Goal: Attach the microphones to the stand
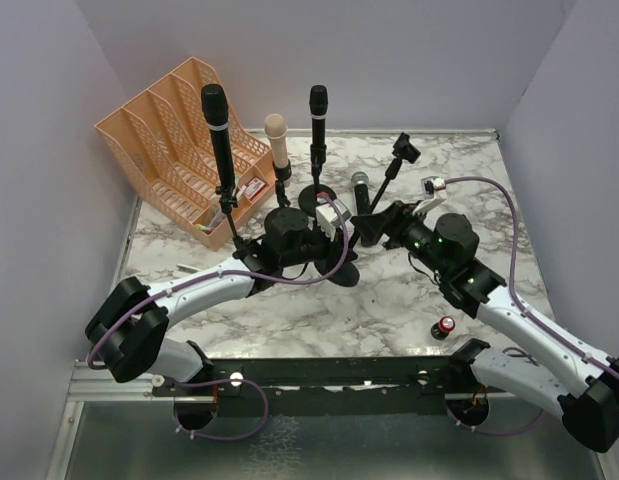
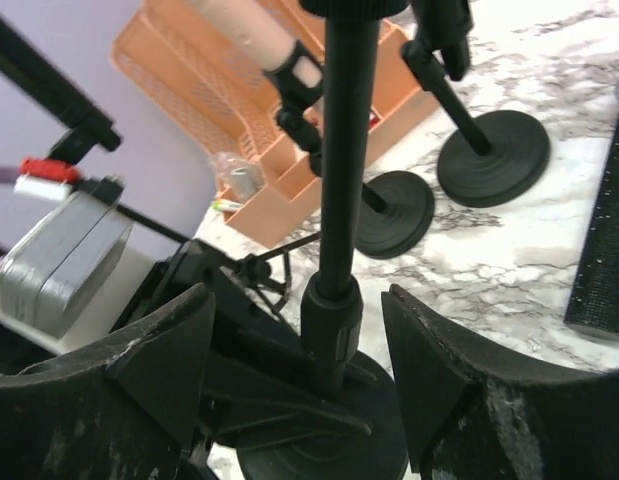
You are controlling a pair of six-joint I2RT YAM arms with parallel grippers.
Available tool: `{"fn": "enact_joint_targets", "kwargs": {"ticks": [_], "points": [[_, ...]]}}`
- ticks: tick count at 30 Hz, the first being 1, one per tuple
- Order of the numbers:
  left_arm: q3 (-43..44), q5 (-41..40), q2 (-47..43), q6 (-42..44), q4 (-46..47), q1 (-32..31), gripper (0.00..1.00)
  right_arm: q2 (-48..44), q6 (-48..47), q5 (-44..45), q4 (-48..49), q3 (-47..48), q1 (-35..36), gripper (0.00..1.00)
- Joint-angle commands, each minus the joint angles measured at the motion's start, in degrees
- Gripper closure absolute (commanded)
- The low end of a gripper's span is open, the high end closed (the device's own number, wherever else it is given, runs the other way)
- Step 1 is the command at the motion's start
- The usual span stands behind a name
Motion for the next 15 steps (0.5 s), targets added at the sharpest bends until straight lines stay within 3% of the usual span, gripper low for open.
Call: {"fn": "enact_joint_targets", "kwargs": {"ticks": [1, 10, 15], "points": [[1.1, 12.4, -3.9, 0.4, 4.7, 0.3, 1.0, -5.7, -0.5, -5.0, 7.2, -5.7, 0.0, 0.28], [2.5, 27.5, -7.5, -0.1, 4.8, 0.4, 1.0, -17.3, 2.1, -7.7, 15.3, -14.2, 0.0, 0.37], [3.4, 33.2, -7.8, -0.2, 4.8, 0.4, 1.0, -21.3, 0.4, -13.6, 21.0, -16.3, 0.0, 0.42]]}}
